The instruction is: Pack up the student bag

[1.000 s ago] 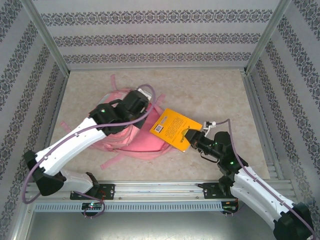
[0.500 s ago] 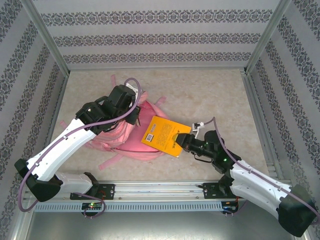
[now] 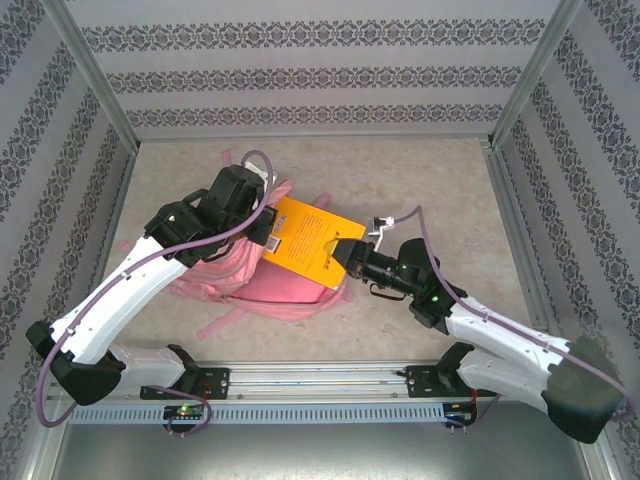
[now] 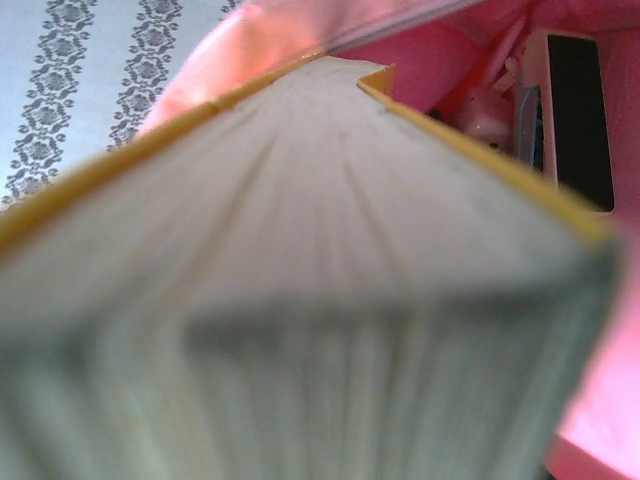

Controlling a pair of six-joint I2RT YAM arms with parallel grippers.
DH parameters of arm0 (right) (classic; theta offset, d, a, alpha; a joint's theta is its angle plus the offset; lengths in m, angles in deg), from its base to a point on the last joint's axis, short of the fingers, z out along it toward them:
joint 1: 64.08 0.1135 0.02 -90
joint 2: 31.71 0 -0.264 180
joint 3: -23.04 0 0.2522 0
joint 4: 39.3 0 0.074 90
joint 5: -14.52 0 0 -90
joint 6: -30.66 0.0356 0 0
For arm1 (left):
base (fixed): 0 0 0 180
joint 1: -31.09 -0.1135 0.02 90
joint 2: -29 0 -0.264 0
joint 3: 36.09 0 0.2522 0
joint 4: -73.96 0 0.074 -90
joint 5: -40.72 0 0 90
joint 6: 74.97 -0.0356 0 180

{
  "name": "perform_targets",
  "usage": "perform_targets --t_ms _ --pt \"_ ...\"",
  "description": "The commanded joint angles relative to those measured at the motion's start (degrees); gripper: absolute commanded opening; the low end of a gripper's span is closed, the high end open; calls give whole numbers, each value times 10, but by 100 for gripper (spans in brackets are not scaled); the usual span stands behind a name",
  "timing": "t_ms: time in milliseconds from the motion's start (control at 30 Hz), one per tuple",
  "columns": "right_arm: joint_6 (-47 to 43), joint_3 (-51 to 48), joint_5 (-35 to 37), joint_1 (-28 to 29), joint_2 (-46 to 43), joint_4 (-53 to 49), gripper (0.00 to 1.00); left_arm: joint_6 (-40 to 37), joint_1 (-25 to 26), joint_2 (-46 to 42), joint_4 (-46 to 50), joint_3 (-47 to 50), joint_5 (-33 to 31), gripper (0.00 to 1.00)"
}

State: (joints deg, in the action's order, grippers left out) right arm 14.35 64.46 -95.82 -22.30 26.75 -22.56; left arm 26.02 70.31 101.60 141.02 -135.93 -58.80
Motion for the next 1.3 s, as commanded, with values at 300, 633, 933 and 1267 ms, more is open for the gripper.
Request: perform_targets --t_ms 300,633,933,1267 --pt "27 76 97 56 147 100 0 4 -10 -19 -19 -84 -19 0" --pt "1 223 125 107 281 -7 5 14 -10 22 -24 -131 39 0" --pt "85 442 200 134 462 -108 21 19 -10 39 -38 -141 57 0" --pt "5 486 103 121 518 0 66 19 -22 39 -51 -116 63 0"
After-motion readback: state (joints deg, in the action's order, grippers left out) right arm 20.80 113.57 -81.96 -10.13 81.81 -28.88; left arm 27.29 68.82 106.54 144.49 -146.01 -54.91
